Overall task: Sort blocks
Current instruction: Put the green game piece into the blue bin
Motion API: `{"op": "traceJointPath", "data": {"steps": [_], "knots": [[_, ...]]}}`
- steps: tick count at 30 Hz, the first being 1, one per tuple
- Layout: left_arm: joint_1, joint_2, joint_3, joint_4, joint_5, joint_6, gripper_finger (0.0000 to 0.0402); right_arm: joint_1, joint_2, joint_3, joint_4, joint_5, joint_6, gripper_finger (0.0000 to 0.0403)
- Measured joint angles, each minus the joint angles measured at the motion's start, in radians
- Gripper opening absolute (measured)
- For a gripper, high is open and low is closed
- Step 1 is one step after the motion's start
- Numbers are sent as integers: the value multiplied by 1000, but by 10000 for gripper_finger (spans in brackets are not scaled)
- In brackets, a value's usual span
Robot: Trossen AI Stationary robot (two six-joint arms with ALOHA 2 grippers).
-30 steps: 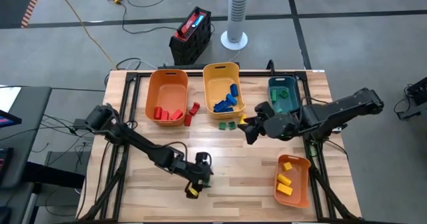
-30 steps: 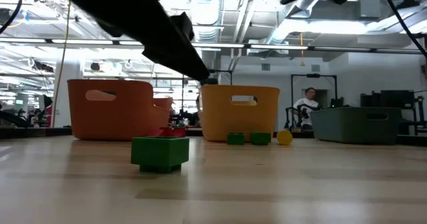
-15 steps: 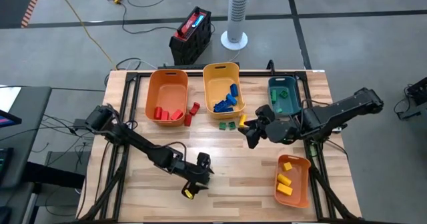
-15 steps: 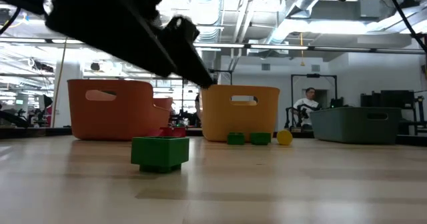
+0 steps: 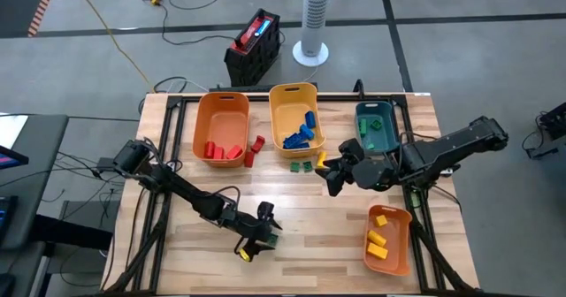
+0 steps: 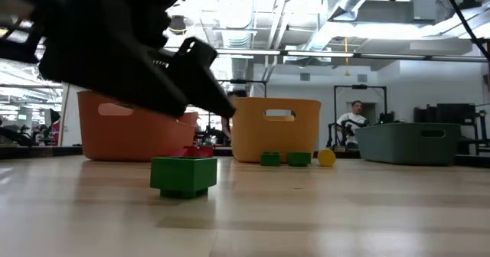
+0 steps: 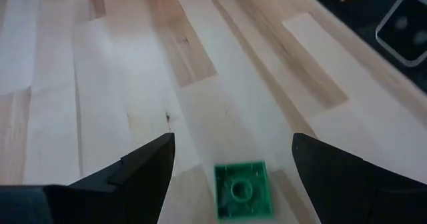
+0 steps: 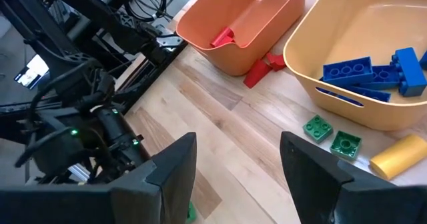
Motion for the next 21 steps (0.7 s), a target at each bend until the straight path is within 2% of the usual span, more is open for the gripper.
{"op": "traceJointPath", "data": {"steps": [6, 10, 13, 21], "knots": [[0, 0, -35, 5, 23, 23, 294, 0, 0, 0, 4, 0, 5, 228], [5, 52, -37, 34, 31, 10, 294, -1, 0, 0, 4, 0, 10, 227], [5, 106, -13, 88, 39, -1, 294, -1, 0, 0, 5, 0, 16, 227], [5, 148, 20, 59, 20, -34, 284, 0, 0, 0, 5, 0, 31, 227]]}}
